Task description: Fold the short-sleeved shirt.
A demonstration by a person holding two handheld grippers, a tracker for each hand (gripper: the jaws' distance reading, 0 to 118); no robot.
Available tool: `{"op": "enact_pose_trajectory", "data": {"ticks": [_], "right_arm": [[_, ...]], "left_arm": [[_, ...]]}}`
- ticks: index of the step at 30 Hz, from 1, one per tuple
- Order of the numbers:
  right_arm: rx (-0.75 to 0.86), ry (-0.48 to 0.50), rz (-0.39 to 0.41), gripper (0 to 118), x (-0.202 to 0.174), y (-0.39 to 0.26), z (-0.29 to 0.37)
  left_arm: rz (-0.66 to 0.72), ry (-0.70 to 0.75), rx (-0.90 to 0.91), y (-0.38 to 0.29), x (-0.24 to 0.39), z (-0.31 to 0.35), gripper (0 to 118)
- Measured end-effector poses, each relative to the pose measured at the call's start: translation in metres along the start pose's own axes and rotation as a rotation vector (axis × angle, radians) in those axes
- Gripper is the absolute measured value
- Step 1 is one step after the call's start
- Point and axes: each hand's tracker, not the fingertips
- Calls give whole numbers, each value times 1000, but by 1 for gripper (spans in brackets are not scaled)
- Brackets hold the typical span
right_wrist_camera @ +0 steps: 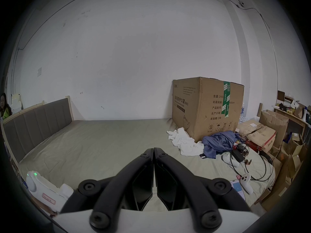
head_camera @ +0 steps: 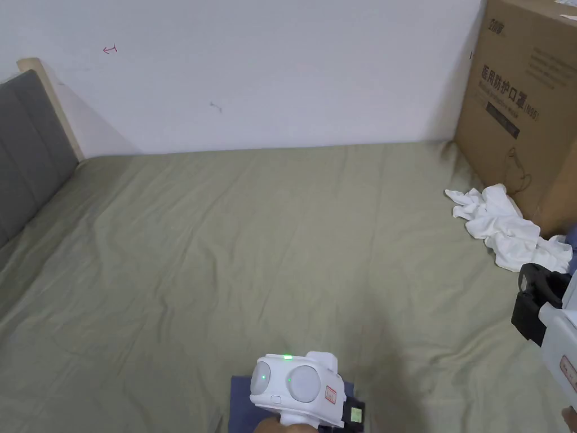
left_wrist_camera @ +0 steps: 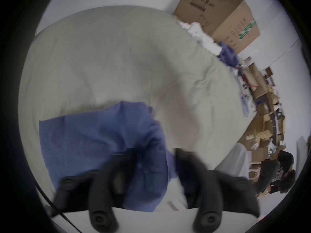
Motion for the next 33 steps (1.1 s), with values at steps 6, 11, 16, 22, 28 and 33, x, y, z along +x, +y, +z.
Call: {"op": "enact_pose_trajectory", "data": {"ticks": [6,11,16,22,28,33], "right_arm": [[4,10,2,0,-6,5,1],[7,13,2,0,0,-3,-2],[-1,14,1,0,1,-4,-1],[-19,3,5,0,10,-11,0],[-40,-11,13,0,18,-17,-2],[-56,-22,20,0,18,-18,3]], "left_arm": [[24,-61,268,2,-2,68,111],[-19,77,448,-8,-26,84,110],[-78,203,572,-35,-51,55,24],[-62,232,576,-66,-57,17,0],[-116,212,516,-91,-41,-19,0],[-141,171,490,-100,-18,-42,0]]}}
